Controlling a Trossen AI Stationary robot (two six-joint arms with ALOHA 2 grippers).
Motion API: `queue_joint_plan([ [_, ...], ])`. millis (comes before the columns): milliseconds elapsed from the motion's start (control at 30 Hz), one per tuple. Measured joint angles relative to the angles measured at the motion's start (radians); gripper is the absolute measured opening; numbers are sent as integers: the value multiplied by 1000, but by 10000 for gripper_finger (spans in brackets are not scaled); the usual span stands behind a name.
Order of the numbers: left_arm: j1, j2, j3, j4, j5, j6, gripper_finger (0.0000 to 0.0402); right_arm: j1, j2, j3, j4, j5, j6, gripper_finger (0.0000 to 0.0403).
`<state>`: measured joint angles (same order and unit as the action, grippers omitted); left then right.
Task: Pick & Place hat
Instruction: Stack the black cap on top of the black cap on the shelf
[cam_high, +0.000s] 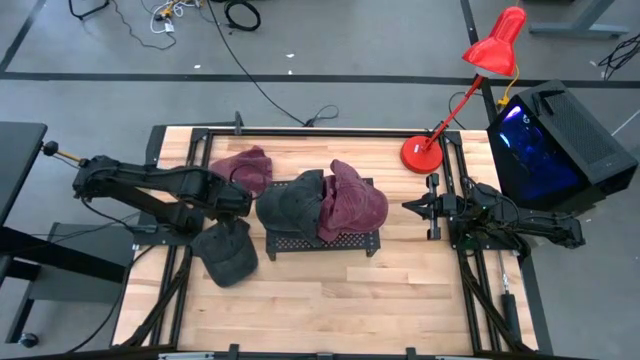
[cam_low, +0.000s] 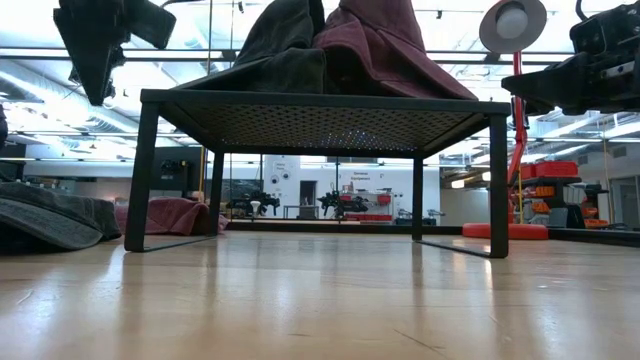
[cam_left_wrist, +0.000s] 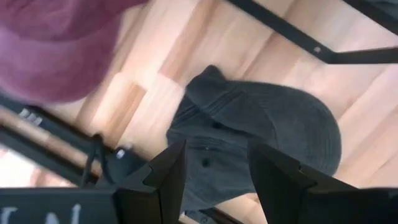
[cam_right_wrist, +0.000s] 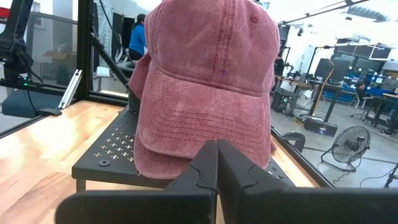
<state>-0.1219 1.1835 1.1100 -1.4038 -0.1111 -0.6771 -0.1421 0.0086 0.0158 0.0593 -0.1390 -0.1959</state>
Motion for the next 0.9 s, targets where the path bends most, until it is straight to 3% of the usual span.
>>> queue_joint_plan([
  [200, 0, 0, -76, 145, 46, 61, 177, 0, 0, 0, 0, 0, 0, 4],
  [400, 1, 0, -146, 177, 71, -53, 180, 0, 0, 0, 0, 0, 0, 4],
  [733, 1, 0, -238, 177, 133, -127, 248, 0, 0, 0, 0, 0, 0, 4],
  [900, 3, 0, -266, 186, 134, -184, 263, 0, 0, 0, 0, 0, 0, 4],
])
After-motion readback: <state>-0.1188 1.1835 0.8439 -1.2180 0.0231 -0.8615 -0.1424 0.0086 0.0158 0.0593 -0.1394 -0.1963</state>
